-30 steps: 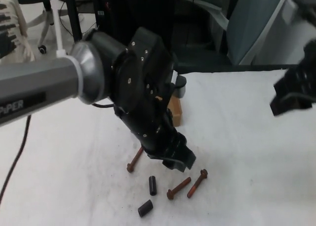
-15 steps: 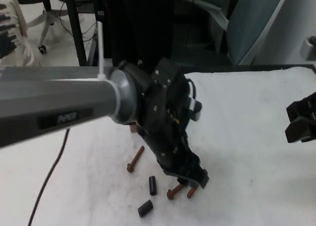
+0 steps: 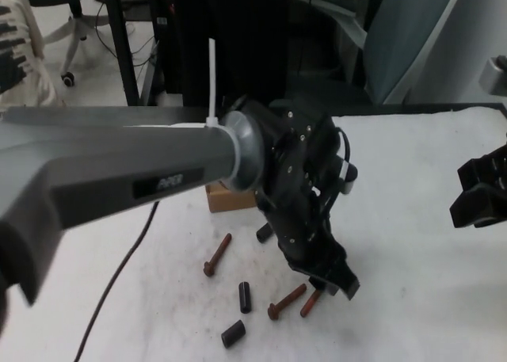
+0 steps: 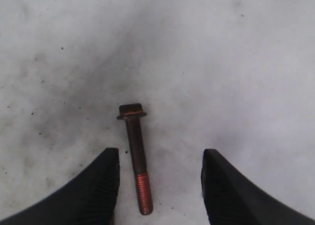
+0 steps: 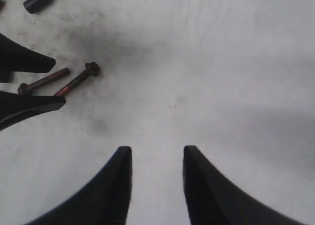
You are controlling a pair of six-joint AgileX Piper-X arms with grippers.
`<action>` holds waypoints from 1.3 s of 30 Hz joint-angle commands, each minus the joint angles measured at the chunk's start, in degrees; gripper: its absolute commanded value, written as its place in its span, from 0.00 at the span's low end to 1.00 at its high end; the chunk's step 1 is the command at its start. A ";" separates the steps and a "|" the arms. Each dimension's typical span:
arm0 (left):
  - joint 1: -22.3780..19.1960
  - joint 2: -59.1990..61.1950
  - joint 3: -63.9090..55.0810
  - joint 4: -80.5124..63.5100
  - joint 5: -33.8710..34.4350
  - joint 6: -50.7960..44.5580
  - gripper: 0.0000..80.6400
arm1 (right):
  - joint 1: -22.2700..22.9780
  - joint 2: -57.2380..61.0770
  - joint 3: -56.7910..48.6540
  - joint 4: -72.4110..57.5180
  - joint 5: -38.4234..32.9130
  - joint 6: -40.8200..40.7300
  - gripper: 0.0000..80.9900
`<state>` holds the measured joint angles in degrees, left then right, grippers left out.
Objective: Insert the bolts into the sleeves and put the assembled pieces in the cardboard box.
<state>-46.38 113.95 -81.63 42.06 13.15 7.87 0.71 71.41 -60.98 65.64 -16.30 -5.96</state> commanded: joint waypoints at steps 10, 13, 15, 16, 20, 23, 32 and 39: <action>0.15 1.97 -3.50 4.31 -2.45 3.73 0.59 | -0.17 -0.17 0.05 0.26 -0.81 -0.43 0.41; 0.15 1.97 -3.78 3.85 -2.45 3.73 0.59 | -0.17 -0.17 0.05 0.26 -0.81 -0.43 0.41; 0.15 1.97 -4.02 3.59 -2.45 3.73 0.59 | -0.17 -0.17 0.05 0.26 -0.81 -0.43 0.41; 0.03 1.97 -4.10 3.44 -2.25 3.73 0.59 | -0.17 -0.17 0.05 0.26 -0.81 -0.43 0.41; -0.01 1.97 -4.22 3.41 -0.80 3.73 0.59 | -0.17 -0.17 0.05 0.26 -0.81 -0.43 0.41; -0.01 1.97 -4.22 3.41 -0.63 3.73 0.59 | -0.17 -0.17 0.05 0.26 -0.81 -0.43 0.41; -0.13 1.97 -4.22 3.57 -0.18 3.73 0.59 | -0.17 -0.17 0.05 0.26 -0.81 -0.43 0.41; -1.14 3.05 -4.22 4.09 -0.36 3.73 0.59 | -0.17 -0.17 0.05 0.26 -0.81 -0.43 0.41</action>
<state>-46.98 116.61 -85.26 45.68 12.85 11.24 0.71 71.41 -60.98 65.64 -16.44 -5.96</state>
